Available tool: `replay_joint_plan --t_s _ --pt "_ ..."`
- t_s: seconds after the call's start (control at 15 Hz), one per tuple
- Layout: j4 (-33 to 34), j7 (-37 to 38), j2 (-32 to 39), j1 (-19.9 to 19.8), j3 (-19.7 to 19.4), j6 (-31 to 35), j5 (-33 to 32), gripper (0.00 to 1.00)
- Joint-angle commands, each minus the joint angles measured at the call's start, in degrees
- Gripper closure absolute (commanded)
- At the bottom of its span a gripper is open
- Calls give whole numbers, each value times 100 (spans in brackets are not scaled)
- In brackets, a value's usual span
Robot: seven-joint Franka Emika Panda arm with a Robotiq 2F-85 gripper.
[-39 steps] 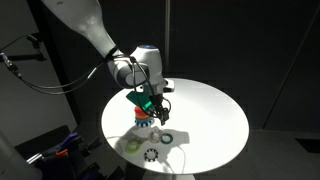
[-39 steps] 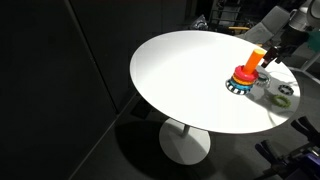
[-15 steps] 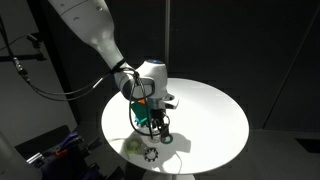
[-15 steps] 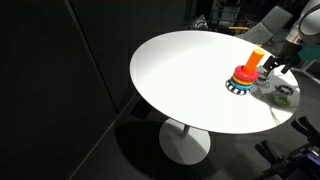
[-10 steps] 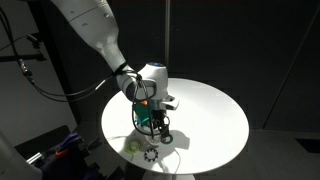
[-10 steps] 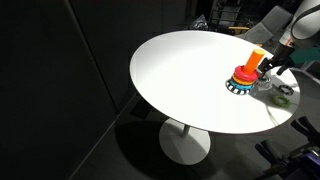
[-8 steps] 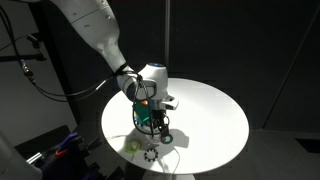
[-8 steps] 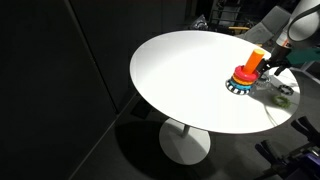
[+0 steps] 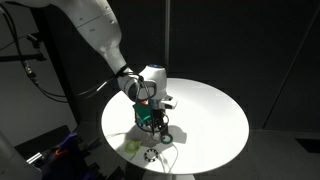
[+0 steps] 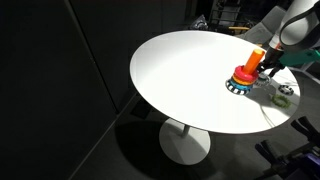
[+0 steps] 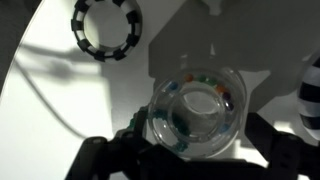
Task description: Put the transparent ring on the stake
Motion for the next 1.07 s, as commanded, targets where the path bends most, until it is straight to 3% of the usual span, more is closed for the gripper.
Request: replay_joint_plan --t_s 0.0,0.53,0.6,0.73,1.0 --pt "132 239 130 157 -127 44 -166 0" --pt "101 269 163 178 -144 37 -134 0" --pt "100 276 167 181 -155 27 -140 25" --pt "100 277 156 170 -162 13 -133 30" --pt "63 275 81 168 -197 4 -140 30"
